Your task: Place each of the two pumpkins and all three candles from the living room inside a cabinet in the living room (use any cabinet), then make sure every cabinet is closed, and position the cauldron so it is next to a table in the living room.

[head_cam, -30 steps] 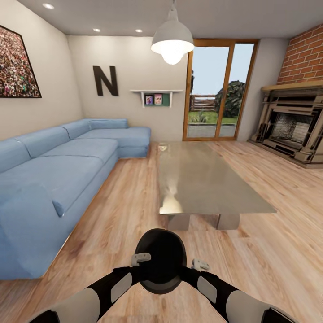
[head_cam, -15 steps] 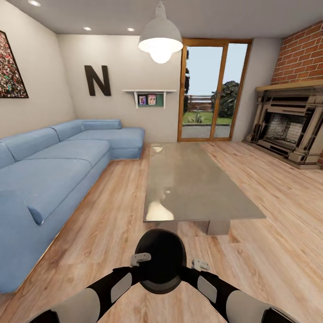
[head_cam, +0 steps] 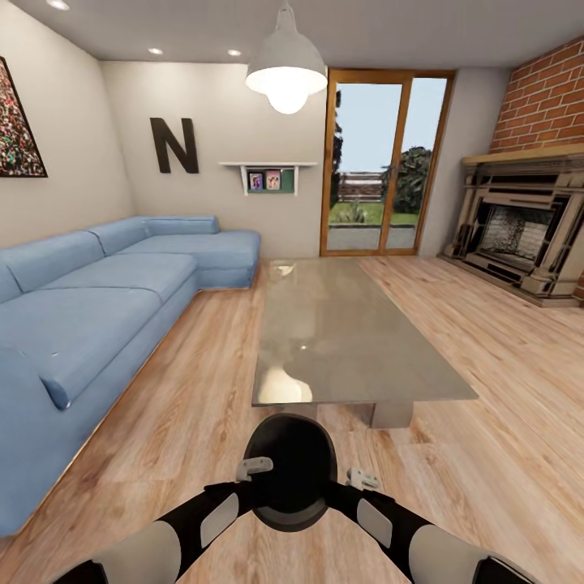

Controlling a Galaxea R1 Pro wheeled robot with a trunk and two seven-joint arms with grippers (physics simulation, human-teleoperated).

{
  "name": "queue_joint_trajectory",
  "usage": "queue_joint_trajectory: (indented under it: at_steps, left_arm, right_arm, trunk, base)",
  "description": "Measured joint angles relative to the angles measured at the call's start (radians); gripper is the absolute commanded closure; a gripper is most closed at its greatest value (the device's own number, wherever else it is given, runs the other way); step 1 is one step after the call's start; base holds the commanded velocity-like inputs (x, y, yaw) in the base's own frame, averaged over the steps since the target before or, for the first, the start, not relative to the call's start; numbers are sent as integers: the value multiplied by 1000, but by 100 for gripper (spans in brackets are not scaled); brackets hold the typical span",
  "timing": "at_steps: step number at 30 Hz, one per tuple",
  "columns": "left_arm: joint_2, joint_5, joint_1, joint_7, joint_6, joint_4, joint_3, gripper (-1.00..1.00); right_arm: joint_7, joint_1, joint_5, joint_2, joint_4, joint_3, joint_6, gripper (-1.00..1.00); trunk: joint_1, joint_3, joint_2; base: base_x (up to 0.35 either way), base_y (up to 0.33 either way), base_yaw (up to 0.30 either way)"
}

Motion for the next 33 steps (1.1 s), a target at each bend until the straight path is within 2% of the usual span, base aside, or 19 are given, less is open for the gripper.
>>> queue_joint_trajectory:
  at_steps: [9, 23, 33]
  left_arm:
    - [0, -4, 0, -2, 1, 1, 3, 100]
    - [-1, -2, 0, -1, 1, 2, 3, 100]
    - [-1, -2, 0, -1, 1, 1, 3, 100]
  right_arm:
    - [0, 0, -6, 0, 1, 5, -1, 100]
    - [0, 0, -3, 0, 1, 3, 1, 100]
    - [0, 0, 2, 0, 0, -2, 2, 100]
  trunk:
    - [31, -25, -56]
    - [38, -79, -60]
    - [38, -79, -60]
  base:
    - [0, 0, 0]
    - [0, 0, 0]
    - [1, 0, 0]
